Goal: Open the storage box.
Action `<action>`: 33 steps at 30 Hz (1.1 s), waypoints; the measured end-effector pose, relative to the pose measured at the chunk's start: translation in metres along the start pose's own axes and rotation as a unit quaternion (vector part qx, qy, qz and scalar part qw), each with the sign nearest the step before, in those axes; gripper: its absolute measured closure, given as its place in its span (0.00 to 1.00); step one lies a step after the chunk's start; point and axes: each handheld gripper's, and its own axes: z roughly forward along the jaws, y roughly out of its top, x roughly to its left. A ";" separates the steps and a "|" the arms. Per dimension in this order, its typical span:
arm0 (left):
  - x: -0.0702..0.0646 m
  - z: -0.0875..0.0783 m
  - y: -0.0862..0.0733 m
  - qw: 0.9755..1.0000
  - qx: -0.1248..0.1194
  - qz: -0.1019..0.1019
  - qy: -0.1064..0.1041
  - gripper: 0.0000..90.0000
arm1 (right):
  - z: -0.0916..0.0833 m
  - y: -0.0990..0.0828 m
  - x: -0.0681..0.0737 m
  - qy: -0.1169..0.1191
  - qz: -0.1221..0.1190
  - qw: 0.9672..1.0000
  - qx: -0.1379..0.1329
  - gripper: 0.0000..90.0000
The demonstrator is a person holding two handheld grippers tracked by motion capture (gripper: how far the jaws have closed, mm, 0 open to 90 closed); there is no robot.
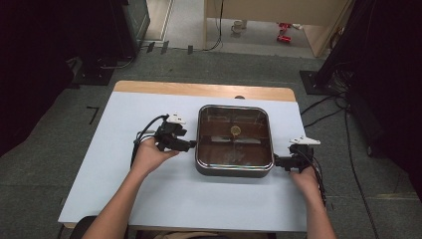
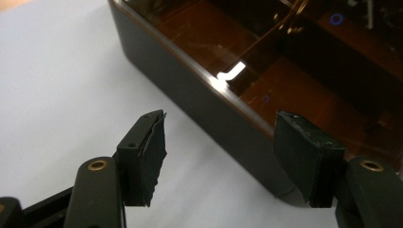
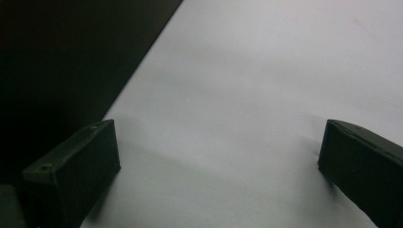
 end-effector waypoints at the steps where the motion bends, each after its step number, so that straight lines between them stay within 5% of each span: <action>1: -0.001 -0.001 0.003 1.000 -0.002 0.001 -0.001 0.40 | 0.000 0.000 0.000 0.000 0.000 1.000 0.000 0.00; 9: -0.014 -0.002 0.027 0.999 -0.019 0.033 -0.013 0.40 | 0.000 0.000 0.000 0.000 0.000 1.000 0.000 0.00; 27: -0.035 0.034 0.062 0.996 -0.027 0.074 -0.040 0.42 | 0.000 0.000 0.000 0.000 0.000 1.000 0.000 0.00; 33: -0.040 0.051 0.069 0.995 -0.022 0.075 -0.064 0.44 | 0.000 0.000 0.000 0.000 0.000 1.000 0.000 0.00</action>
